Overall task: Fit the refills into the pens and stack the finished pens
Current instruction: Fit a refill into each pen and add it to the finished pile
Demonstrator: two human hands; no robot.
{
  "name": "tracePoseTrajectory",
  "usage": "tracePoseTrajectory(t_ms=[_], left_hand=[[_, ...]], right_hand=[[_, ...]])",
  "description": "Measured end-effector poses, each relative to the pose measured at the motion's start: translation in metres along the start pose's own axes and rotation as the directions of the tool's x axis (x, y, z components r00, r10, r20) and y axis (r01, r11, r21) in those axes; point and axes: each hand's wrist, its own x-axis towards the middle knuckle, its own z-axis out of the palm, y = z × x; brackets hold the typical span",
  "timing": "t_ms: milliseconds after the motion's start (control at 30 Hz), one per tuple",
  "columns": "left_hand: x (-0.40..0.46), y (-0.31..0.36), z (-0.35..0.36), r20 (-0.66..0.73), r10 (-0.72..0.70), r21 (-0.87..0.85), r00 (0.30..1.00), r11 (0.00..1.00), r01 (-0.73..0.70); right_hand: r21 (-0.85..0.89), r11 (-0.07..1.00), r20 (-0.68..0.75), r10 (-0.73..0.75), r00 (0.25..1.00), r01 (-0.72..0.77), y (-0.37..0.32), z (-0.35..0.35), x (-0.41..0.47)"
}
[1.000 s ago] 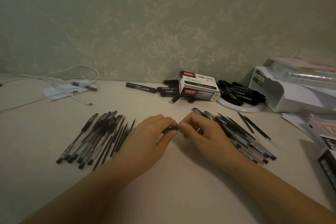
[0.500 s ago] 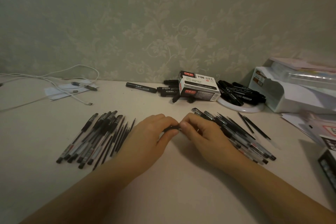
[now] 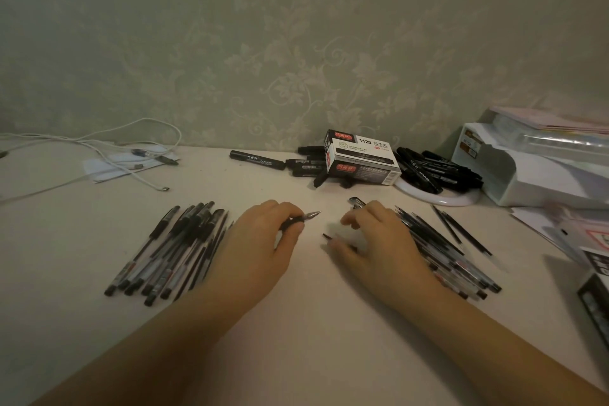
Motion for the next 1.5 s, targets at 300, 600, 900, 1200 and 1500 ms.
tracePoseTrajectory(t_ms=[300,600,900,1200,1500], left_hand=[[0.0,-0.003,-0.001,0.097,0.032,0.039,0.995,0.999,-0.036],[0.0,-0.002,-0.001,0.12,0.063,0.038,0.991,0.997,-0.068],[-0.002,0.002,0.001,0.136,0.027,-0.024,0.99,0.999,-0.024],[-0.002,0.011,-0.003,0.096,0.007,-0.054,0.995,0.999,-0.002],[-0.002,0.012,-0.005,0.053,0.025,-0.038,0.998,0.999,-0.023]], right_hand=[[0.285,0.957,-0.031,0.069,0.997,-0.057,-0.001,-0.002,0.002],[0.54,0.842,0.012,0.021,1.0,-0.024,-0.005,-0.004,0.001],[0.597,0.801,0.075,0.005,0.997,-0.049,-0.004,-0.001,0.001],[0.75,0.648,0.136,0.048,0.99,-0.134,-0.004,-0.006,0.002],[0.734,0.671,0.097,0.049,0.994,-0.104,-0.01,0.0,0.002]])
